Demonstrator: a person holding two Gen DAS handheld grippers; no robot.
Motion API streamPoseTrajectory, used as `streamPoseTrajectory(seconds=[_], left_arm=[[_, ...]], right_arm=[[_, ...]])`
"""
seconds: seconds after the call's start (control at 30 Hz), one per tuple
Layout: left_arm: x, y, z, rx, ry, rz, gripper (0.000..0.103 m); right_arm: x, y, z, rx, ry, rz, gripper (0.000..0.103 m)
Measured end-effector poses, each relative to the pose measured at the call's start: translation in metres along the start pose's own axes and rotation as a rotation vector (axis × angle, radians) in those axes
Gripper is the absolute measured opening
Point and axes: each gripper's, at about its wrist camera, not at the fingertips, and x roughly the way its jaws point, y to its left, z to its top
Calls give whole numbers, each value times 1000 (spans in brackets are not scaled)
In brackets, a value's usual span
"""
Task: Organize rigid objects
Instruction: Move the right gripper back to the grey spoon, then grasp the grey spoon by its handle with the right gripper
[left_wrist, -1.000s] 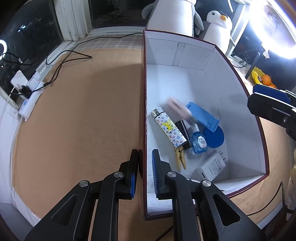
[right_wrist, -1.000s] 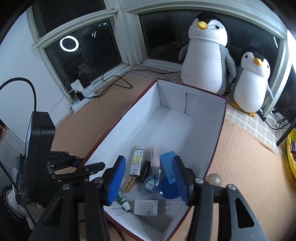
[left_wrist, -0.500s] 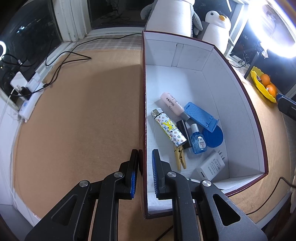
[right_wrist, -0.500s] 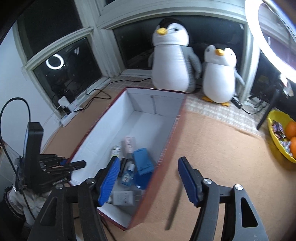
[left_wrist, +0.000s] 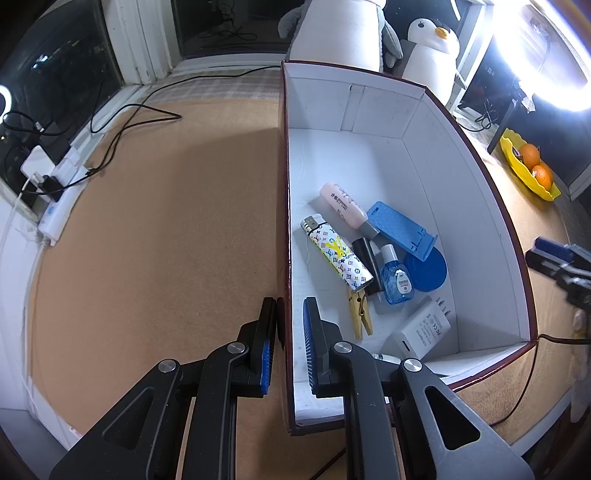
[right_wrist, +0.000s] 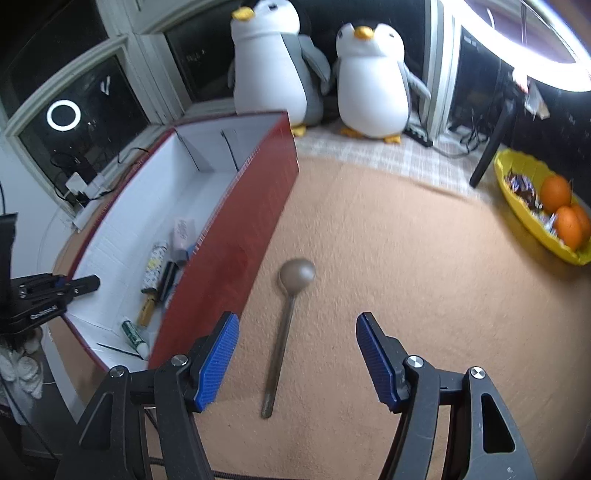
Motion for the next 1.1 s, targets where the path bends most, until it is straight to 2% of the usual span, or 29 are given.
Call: streamPoseTrajectory(seconds=[0.1,0.23,0.43,0.5,0.63,0.83,1.1], left_arm=[[0,0,-1,1,0,0,12],[0,0,-1,0,1,4,13],[0,-1,-1,3,2,5,16],[1,-1,-1,2,3,5,16],[2,-1,0,4,3,10,16],[4,-2,2,2,6,16,16],[7,-2,7,4,11,30,16]], right_arm=[[20,1,-7,5,52,11,61],[43,9,-12,-19,106,6,52],[68,13,-13,-19,158,-4,48],[75,14,-12,-17,169,-12,44],[83,18,-10,-46,175,-41,39],[85,18,-3,-100,175,-85,22],[81,-2,8,-79,175,-88,10]])
